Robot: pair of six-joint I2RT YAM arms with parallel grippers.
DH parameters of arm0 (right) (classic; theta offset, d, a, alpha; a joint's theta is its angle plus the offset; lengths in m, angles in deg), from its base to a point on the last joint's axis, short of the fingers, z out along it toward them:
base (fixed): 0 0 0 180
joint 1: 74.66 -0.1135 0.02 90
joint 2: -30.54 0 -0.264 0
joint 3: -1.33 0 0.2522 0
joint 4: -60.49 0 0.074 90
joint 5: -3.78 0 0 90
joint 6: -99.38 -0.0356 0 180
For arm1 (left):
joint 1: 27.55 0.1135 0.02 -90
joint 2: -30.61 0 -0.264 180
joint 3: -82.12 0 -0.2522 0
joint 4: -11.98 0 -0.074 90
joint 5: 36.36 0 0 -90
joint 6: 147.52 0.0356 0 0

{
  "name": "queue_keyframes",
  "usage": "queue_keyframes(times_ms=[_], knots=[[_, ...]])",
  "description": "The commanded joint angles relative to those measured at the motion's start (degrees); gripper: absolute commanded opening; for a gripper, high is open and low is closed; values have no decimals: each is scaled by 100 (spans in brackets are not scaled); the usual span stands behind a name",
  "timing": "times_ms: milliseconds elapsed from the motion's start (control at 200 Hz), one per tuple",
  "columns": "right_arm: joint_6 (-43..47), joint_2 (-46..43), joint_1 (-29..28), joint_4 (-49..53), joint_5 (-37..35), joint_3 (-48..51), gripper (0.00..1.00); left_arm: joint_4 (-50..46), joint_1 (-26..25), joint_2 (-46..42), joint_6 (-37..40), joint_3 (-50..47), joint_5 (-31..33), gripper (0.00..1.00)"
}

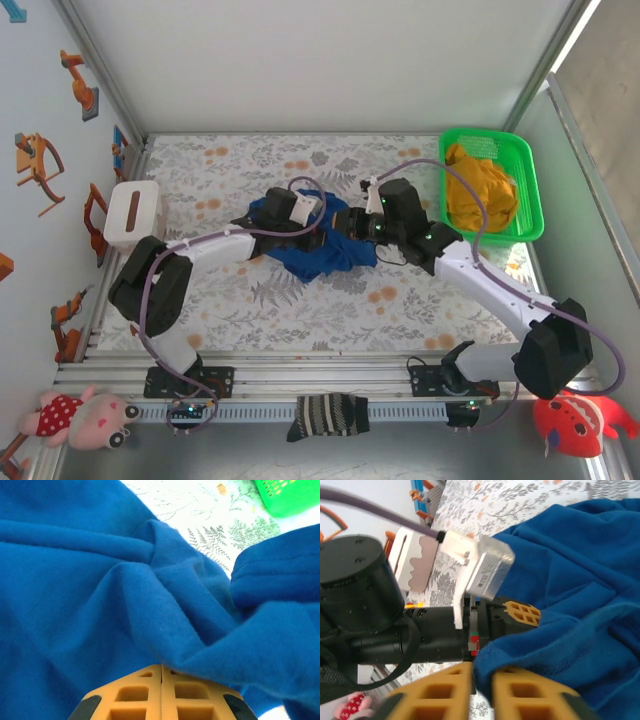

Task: Fold the inside-out t-shirt

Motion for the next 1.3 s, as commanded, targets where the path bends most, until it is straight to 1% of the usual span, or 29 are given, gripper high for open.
queue_keyframes(times_ms=[0, 15, 40, 50, 80, 130, 185, 260, 356, 451, 546, 651, 731, 866, 961, 1117, 1252, 1292], knots=[[48, -75, -61, -102, -367, 28, 37, -333, 102, -367, -81, -195, 519, 4], [94, -106, -60, -42, -435, 19, 39, -373, 131, -414, -97, -223, 589, 8], [164, -167, -45, 68, -575, -15, 42, -424, 185, -540, -139, -282, 730, 19], [192, -179, -37, 106, -614, -29, 43, -452, 204, -583, -158, -308, 791, 22], [275, -210, 24, 244, -702, -76, 44, -512, 291, -728, -218, -383, 943, 33], [464, -214, 84, 485, -815, -215, 45, -597, 430, -1008, -285, -503, 1095, 46], [705, -153, 131, 799, -955, -386, 46, -729, 569, -1324, -368, -600, 1388, 54], [989, 29, 133, 1174, -1070, -566, 46, -963, 790, -1706, -513, -686, 1670, 61], [1048, 266, 97, 1245, -867, -549, 47, -1457, 1044, -2035, -735, -658, 2034, 73], [939, 436, -144, 1089, -695, -415, 48, -1925, 1330, -2131, -893, -589, 1983, 75], [847, 668, -542, 1114, -898, -379, 49, -2226, 1537, -2093, -974, -605, 1818, 77], [734, 969, -921, 1293, -1436, -368, 49, -2350, 1641, -1971, -989, -683, 1765, 78], [662, 1163, -1079, 1544, -1917, -373, 49, -2368, 1711, -1851, -1052, -741, 1662, 79], [374, 1204, -1115, 1733, -2593, -113, 49, -2337, 1743, -1627, -1067, -759, 1562, 80], [233, 1113, -1109, 1805, -2924, 53, 50, -2337, 1756, -1468, -1051, -737, 1656, 80], [229, 1151, -1115, 1762, -3040, 127, 50, -2132, 1778, -1122, -1039, -682, 1597, 80], [336, 1497, -1106, 1701, -3048, -94, 50, -1914, 1778, -726, -1030, -537, 1455, 81], [375, 1612, -1097, 1692, -3049, -187, 48, -1850, 1778, -606, -1044, -492, 1433, 81]])
